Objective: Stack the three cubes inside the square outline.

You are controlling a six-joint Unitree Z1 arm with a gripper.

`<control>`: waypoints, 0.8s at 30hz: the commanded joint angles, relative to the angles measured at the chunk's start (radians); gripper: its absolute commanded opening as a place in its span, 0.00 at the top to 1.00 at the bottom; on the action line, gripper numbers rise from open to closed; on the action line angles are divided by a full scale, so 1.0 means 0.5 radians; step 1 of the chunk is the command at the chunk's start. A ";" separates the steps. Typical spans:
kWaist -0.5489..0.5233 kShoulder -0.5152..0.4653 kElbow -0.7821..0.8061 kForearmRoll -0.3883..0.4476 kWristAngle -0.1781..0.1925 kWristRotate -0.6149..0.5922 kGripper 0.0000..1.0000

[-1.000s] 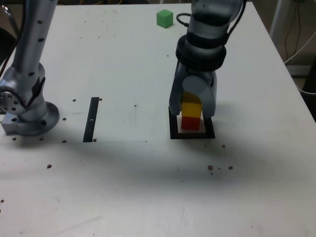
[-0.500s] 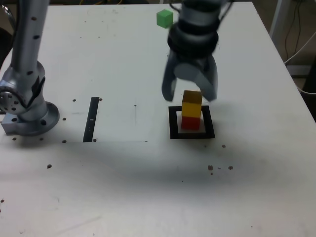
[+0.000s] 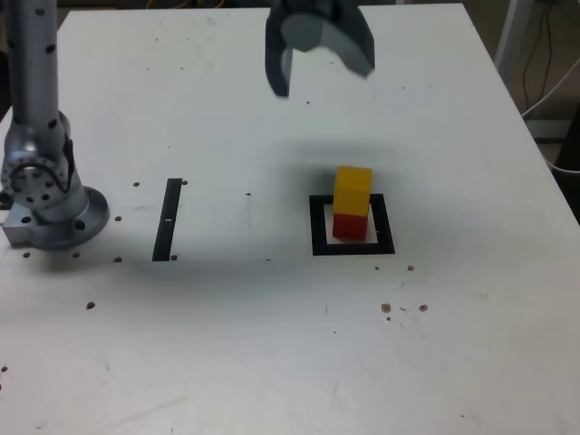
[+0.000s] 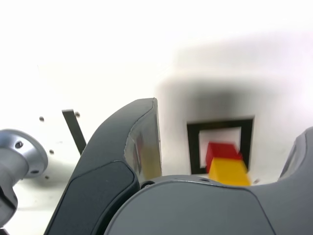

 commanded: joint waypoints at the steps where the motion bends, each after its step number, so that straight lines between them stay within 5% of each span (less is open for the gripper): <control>1: 0.146 0.013 -0.088 0.009 -0.009 0.054 0.00; 7: 0.454 0.122 -0.394 0.050 -0.041 0.220 0.00; 14: 0.799 0.454 -0.794 0.213 -0.175 0.373 0.00; 24: 1.059 0.779 -1.248 0.377 -0.159 0.412 0.00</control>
